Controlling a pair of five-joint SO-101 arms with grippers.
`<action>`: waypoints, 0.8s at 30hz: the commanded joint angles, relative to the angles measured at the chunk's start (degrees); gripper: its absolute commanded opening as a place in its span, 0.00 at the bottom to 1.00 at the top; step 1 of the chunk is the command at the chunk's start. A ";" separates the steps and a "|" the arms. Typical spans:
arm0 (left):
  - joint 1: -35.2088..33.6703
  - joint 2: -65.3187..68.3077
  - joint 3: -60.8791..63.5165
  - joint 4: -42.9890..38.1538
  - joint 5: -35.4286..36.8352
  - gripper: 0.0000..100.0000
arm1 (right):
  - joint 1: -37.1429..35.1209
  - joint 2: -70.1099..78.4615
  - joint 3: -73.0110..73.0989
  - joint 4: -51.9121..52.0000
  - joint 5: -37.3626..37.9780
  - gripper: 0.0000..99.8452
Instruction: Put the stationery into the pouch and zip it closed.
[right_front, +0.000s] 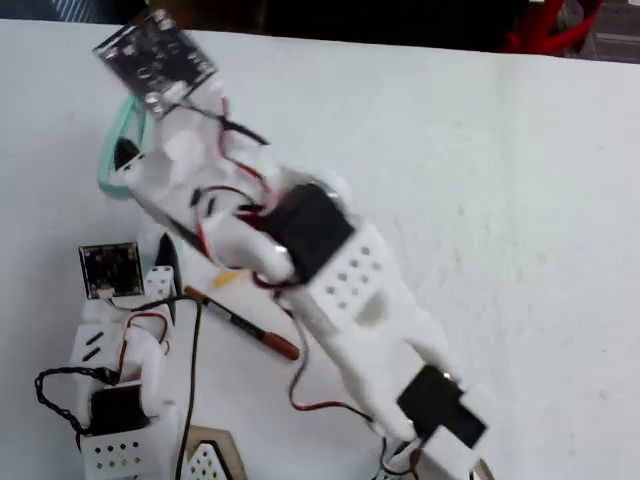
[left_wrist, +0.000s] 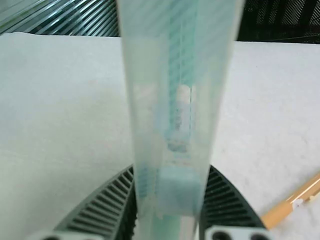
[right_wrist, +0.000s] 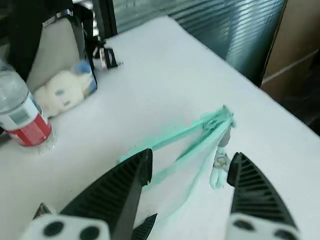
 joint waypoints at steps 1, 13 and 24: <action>-0.40 -0.66 -2.55 -0.44 -0.09 0.15 | 3.30 -6.90 -1.58 0.31 0.44 0.23; -2.77 -0.66 0.97 -5.63 -0.18 0.15 | 25.45 -10.33 18.64 7.25 -8.70 0.23; -3.65 -0.66 1.05 -5.71 -0.09 0.15 | 26.59 -10.24 50.46 -17.01 -29.63 0.24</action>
